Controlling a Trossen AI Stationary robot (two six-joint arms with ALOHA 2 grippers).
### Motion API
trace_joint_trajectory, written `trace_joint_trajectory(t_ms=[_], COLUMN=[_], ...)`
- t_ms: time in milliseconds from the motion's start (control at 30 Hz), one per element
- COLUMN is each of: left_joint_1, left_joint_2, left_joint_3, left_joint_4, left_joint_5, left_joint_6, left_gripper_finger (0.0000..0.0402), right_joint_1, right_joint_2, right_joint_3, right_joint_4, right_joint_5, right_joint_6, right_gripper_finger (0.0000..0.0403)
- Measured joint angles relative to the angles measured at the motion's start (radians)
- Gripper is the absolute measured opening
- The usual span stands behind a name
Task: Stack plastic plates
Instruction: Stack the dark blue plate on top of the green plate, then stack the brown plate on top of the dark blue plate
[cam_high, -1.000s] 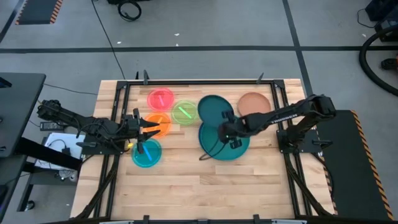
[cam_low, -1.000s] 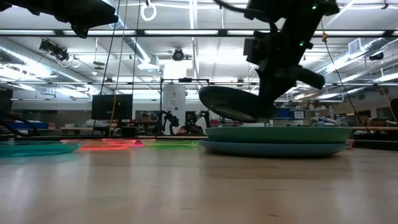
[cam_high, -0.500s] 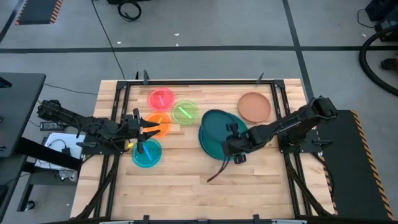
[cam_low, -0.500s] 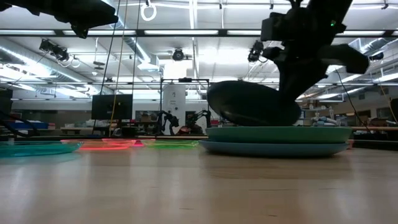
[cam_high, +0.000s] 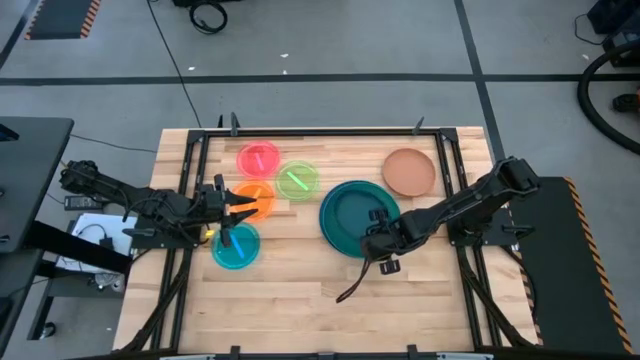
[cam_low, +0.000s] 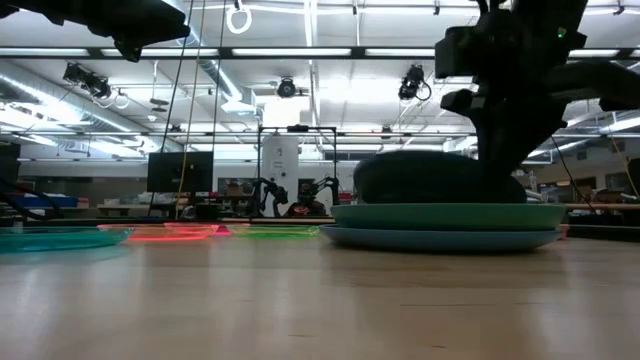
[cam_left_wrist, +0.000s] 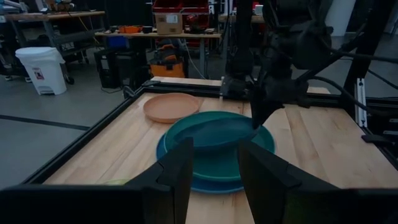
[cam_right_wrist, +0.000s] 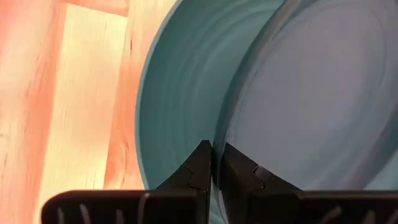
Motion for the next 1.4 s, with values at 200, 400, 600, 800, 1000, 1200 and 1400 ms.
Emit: trace_joint_trajectory(t_ms=[200,400,600,800,1000,1200,1400], left_joint_1=[0.0,0.0,0.005,0.03,0.03,0.03,0.03], left_joint_2=[0.0,0.001,0.006,0.006,0.007,0.007,0.007], left_joint_3=[0.0,0.0,0.0,0.0,0.0,0.0,0.0], left_joint_4=[-0.01,-0.015,-0.016,-0.019,-0.033,-0.035,-0.035], left_joint_5=[0.0,0.0,-0.032,-0.034,-0.03,-0.02,-0.019], left_joint_6=[-0.019,-0.025,-0.058,-0.083,-0.078,-0.078,-0.077], left_gripper_finger=[0.0133,0.0133,0.0133,0.0156,0.0202,0.0208,0.02], right_joint_1=[0.0,0.0,-0.001,-0.002,-0.002,-0.002,-0.002], right_joint_2=[0.018,0.019,0.02,0.02,0.02,0.02,0.02], right_joint_3=[0.0,0.0,0.0,0.012,0.077,0.139,0.178], right_joint_4=[-0.004,0.003,-0.005,-0.03,-0.098,-0.155,-0.171], right_joint_5=[-0.01,-0.038,-0.044,-0.047,-0.044,-0.021,-0.017], right_joint_6=[0.028,0.068,0.083,0.099,0.106,0.106,0.121], right_gripper_finger=[0.0036,0.0062,0.0105,0.0133,0.0141,0.0142,0.0142])
